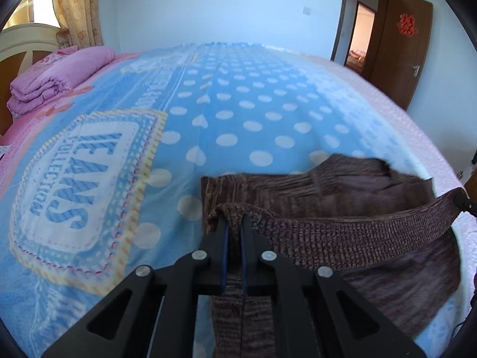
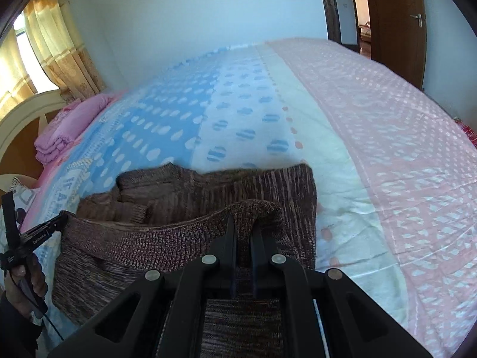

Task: Fold small clothes
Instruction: 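Fold the held hem toward the collar with both tools, then release, then reposition both tools over the folded sweater bundle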

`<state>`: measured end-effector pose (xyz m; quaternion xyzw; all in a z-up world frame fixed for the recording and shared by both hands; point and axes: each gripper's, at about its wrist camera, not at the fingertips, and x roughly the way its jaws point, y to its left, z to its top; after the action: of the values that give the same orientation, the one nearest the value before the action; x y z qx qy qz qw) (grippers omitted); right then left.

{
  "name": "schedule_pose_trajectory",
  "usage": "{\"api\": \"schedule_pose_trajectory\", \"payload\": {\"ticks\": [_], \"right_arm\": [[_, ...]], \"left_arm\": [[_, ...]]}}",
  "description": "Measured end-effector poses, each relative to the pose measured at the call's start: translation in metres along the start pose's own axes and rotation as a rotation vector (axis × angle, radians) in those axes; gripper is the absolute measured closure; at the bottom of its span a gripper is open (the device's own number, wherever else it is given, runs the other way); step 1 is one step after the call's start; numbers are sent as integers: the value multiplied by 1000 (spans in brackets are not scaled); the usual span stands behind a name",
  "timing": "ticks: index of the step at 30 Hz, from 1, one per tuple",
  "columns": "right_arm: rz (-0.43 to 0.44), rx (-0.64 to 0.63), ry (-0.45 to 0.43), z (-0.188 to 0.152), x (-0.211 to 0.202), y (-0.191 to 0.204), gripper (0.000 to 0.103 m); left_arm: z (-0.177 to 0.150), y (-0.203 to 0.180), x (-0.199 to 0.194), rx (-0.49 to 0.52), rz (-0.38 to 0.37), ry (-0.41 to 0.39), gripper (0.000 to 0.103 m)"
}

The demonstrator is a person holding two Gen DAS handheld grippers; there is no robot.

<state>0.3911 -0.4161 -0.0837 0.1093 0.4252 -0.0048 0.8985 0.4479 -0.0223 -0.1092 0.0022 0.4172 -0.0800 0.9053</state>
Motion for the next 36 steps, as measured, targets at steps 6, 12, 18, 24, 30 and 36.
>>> {"api": "schedule_pose_trajectory", "payload": {"ticks": [6,12,18,24,30,36], "right_arm": [[-112,-148,19,-23,5,9,30],[-267,-441,23,-49,10,41,29],[-316,-450,27,1,34,50,29],[-350,-302,-88,59,20,33,29],[-301,-280,-56,29,2,10,29],[-134,-121,-15,-29,-43,-30,29]], "left_arm": [[-19,-1,-8,60,81,-7,58],[-56,-21,-25,316,188,-59,17],[-31,-41,-5,424,314,-108,16],[29,-25,5,380,413,-113,6],[22,1,18,354,425,-26,4],[-19,20,-29,210,340,-59,4]]}}
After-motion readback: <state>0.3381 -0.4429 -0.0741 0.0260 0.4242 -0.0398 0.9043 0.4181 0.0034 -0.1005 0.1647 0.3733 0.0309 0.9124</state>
